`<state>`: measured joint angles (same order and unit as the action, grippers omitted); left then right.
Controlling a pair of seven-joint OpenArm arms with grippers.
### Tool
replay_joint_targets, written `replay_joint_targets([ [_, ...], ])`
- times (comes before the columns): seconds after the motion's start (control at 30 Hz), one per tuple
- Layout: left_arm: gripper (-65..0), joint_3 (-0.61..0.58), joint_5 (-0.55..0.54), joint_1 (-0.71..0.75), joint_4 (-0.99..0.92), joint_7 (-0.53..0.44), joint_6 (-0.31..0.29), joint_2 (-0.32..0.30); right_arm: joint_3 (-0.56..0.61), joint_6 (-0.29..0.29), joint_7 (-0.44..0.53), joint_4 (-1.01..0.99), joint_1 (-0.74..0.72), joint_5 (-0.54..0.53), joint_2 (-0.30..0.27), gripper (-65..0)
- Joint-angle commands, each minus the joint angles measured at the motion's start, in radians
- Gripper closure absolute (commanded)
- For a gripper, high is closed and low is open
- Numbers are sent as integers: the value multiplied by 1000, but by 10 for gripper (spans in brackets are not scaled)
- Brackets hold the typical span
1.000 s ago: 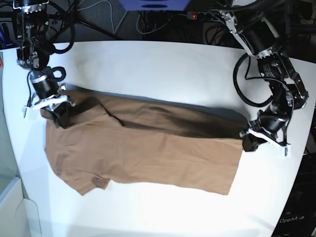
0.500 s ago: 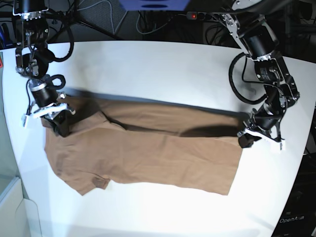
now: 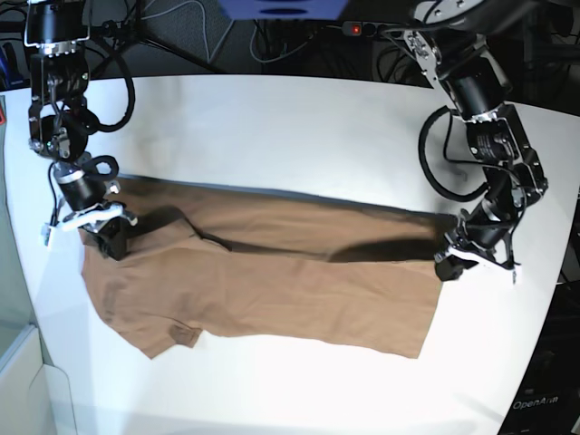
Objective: Fold the T-shirt properly
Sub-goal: 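Lower the edge and drag the shirt flat with both grippers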
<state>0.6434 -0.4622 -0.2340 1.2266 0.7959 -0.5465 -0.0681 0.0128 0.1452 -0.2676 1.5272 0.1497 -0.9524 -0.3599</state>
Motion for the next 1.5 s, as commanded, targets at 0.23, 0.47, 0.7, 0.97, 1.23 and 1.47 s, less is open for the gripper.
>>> replay_joint_targets([
  [0.23, -26, -12, 21, -38, -60, -103, -10, -19, -9, 12, 24, -17, -17, -9, -14, -6],
  [0.47, -27, -50, 69, -37, -60, -115, -10, -9, -9, 12, 24, -18, -11, -9, -14, -6],
  [0.7, -29, -47, 66, -37, -58, -114, -10, -16, -9, 12, 12, -18, -9, -9, -14, -16],
  [0.97, -167, -46, 66, -32, -58, -115, -11, -19, -10, 12, 3, -17, -8, -9, 0, -277],
  [1.23, -548, 6, 64, -17, -46, -115, -17, -19, -10, 14, 0, -17, -6, -9, 6, -315],
  [1.47, -556, 6, 66, -15, -47, -111, -19, -19, -18, 9, 4, -18, 12, -9, -1, -309],
])
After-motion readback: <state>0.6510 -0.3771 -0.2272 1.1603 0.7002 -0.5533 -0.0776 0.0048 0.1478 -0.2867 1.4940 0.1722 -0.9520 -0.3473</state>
